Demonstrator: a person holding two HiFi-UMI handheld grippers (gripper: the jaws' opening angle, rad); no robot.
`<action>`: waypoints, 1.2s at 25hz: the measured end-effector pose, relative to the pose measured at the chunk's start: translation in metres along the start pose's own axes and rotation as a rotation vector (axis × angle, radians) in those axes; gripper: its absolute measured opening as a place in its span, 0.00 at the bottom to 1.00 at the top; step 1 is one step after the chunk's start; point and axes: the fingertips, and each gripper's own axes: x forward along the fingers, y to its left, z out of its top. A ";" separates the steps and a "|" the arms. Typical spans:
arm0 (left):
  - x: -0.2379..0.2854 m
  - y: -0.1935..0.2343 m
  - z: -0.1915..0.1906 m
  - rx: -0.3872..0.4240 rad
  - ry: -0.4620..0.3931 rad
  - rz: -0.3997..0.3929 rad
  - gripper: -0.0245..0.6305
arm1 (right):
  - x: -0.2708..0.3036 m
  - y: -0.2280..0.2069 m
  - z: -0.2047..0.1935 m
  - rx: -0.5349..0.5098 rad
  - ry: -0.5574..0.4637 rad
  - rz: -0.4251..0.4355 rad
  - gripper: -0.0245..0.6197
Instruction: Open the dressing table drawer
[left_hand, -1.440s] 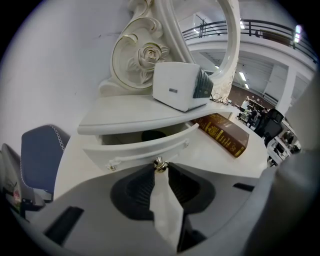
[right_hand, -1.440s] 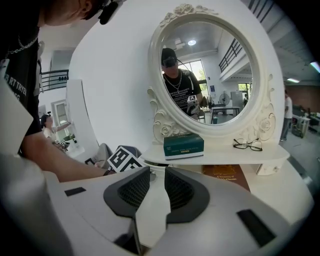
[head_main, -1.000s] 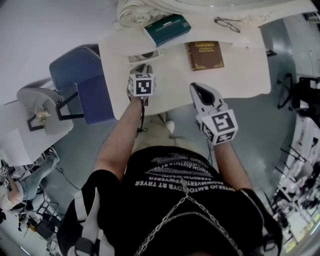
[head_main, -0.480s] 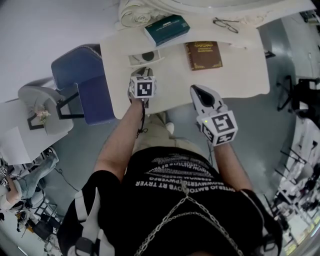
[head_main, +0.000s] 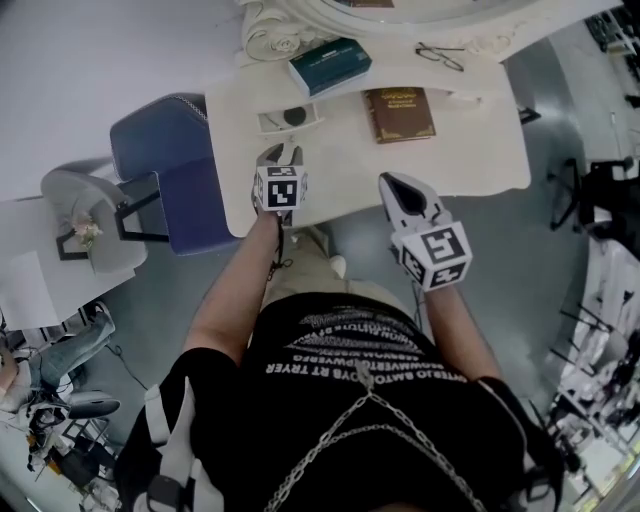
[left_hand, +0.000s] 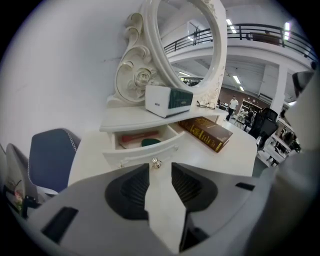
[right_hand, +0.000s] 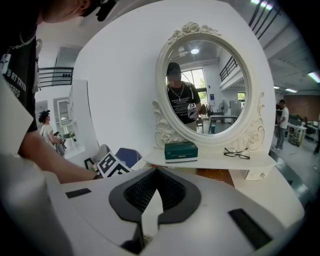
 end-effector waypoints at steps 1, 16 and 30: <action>-0.010 0.000 0.003 0.004 -0.019 0.007 0.23 | -0.003 0.001 0.000 -0.005 -0.006 -0.001 0.04; -0.210 -0.036 0.060 0.062 -0.453 0.028 0.04 | -0.049 0.032 0.013 -0.097 -0.104 0.018 0.04; -0.347 -0.086 0.076 0.172 -0.620 0.072 0.04 | -0.105 0.065 0.031 -0.127 -0.206 0.051 0.04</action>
